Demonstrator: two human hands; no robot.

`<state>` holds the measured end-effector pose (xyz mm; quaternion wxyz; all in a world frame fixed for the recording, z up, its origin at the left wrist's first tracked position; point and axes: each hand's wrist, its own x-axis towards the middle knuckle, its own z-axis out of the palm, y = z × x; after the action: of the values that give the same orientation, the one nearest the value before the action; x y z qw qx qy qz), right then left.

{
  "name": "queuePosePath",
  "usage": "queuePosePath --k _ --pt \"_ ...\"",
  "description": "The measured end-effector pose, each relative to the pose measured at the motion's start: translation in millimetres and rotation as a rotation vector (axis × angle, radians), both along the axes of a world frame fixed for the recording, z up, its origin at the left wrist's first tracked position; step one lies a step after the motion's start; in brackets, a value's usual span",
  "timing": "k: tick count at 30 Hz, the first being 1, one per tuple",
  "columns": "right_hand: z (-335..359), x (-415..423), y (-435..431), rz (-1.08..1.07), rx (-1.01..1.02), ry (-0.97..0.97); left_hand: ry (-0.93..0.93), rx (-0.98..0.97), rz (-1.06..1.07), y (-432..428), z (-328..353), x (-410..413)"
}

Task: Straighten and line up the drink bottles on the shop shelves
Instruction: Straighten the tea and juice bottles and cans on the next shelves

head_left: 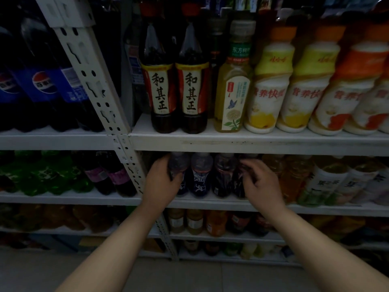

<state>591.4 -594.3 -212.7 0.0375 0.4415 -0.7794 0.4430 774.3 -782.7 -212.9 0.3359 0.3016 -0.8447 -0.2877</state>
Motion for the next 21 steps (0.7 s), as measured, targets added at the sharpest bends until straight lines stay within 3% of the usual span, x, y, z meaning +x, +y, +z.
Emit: queuePosePath --k 3,9,13,17,21 --pt "3.1 -11.6 9.9 -0.097 -0.042 0.077 0.071 -0.114 0.19 26.9 4.0 1.8" --pt "2.1 -33.5 4.6 -0.266 0.174 -0.015 0.02 -0.081 0.013 68.2 23.7 -50.7" --pt "9.7 -37.4 -7.1 -0.326 0.279 -0.041 -0.146 -0.113 0.045 83.2 23.7 -91.4" --pt "14.9 -38.4 -12.6 -0.295 0.429 0.016 -0.249 0.02 0.141 89.2 16.6 -112.6" --pt "20.9 -43.9 -13.4 -0.249 0.404 -0.045 -0.196 0.112 0.183 89.7 15.5 -125.8"
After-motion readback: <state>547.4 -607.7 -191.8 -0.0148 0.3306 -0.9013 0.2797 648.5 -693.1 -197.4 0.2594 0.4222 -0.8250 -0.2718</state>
